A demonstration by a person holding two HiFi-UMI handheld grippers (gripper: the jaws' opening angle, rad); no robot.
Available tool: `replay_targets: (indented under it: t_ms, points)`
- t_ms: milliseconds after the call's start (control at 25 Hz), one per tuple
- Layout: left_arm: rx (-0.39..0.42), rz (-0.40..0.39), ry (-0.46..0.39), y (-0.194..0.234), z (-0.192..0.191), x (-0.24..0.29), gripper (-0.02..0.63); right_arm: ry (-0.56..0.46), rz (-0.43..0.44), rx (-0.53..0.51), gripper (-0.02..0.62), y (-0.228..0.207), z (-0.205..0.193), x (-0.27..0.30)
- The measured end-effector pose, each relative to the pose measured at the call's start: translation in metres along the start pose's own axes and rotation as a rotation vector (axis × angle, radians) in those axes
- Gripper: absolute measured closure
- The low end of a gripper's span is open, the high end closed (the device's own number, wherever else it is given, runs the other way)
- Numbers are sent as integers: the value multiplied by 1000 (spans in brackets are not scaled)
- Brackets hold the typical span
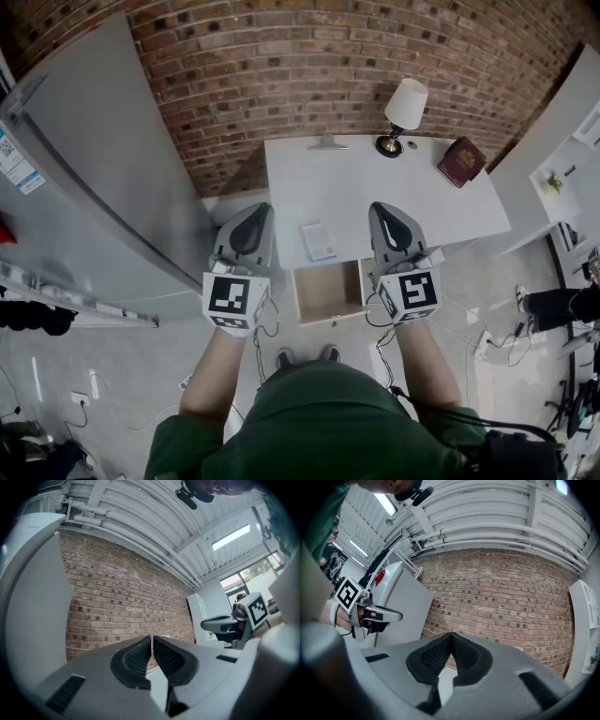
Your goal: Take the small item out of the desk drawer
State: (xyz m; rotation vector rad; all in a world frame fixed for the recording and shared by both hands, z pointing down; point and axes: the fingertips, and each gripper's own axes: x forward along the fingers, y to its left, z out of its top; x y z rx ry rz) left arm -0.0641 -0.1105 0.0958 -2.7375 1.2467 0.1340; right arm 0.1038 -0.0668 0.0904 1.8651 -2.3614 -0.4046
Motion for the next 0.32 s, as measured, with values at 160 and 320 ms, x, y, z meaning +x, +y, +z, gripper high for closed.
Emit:
replay_targets:
  t_ms: [160, 320]
  points:
    - [-3, -4, 1, 3, -2, 1, 591, 5, -6, 4, 594, 1, -2, 2]
    - [-6, -8, 4, 7, -4, 2, 591, 9, -11, 4, 594, 2, -3, 4]
